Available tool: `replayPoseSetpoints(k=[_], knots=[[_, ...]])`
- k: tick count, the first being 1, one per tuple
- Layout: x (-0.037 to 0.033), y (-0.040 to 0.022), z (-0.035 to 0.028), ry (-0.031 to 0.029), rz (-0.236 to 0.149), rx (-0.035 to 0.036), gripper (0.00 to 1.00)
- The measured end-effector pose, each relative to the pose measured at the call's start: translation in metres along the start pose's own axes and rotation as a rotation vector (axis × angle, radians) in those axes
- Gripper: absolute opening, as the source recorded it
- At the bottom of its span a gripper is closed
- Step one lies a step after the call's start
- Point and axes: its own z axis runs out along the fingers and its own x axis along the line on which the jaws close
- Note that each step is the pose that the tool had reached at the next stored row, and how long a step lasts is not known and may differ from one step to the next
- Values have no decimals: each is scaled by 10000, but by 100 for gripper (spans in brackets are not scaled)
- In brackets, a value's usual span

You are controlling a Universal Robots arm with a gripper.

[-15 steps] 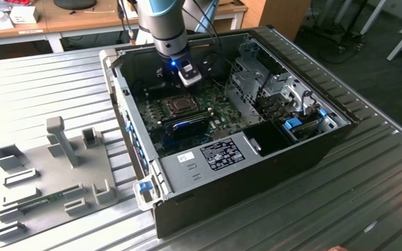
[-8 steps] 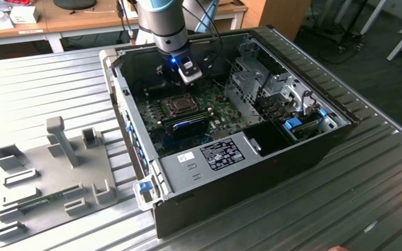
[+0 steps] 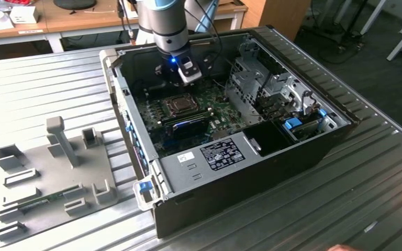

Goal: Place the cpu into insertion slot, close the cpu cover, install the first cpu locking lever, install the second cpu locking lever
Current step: 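Install the first cpu locking lever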

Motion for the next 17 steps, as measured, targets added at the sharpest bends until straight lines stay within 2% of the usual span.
replayPoseSetpoints(k=[1, 7, 8, 9, 10, 17], knots=[[0, 0, 0, 32, 4, 16, 11], [0, 0, 0, 66, -81, 39, 11], [-1, 1, 0, 63, -161, 73, 11], [-1, 1, 0, 50, -257, 143, 11], [-1, 0, 0, 19, -354, 252, 11], [0, 0, 0, -285, -1020, 1370, 11]])
